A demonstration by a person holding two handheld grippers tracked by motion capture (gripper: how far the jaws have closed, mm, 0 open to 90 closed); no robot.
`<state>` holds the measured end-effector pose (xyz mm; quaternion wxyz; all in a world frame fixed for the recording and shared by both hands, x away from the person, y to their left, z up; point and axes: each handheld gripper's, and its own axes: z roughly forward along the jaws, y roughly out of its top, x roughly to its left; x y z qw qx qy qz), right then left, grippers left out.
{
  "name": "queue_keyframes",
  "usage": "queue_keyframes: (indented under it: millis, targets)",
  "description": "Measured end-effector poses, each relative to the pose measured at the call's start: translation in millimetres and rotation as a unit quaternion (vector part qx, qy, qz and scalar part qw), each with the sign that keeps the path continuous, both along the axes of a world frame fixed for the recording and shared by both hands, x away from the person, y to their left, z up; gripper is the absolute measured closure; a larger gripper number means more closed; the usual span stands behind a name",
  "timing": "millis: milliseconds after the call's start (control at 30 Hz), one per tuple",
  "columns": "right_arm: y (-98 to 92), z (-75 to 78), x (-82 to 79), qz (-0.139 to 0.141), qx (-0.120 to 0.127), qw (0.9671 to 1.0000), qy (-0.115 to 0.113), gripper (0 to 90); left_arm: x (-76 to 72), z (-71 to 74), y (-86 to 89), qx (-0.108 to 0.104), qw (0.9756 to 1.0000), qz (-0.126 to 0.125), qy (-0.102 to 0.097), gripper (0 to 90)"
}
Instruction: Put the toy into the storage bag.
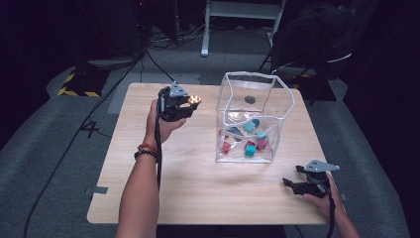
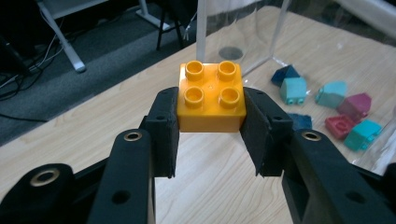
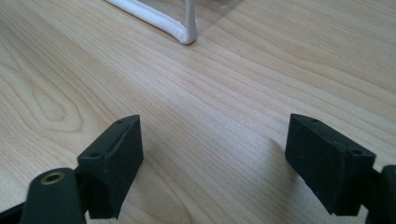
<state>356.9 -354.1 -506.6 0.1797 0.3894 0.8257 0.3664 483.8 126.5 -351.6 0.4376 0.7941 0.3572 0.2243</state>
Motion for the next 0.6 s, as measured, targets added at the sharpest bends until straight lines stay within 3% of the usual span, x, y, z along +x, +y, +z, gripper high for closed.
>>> queue_keyframes:
  millis: [600]
  targets:
    - [0.0, 0.0, 0.0, 0.000, 0.000, 1.0000, 0.000, 19.5, -2.8, 40.6, -38.2, -0.012, 0.9987, -0.035, -0.034, 58.9]
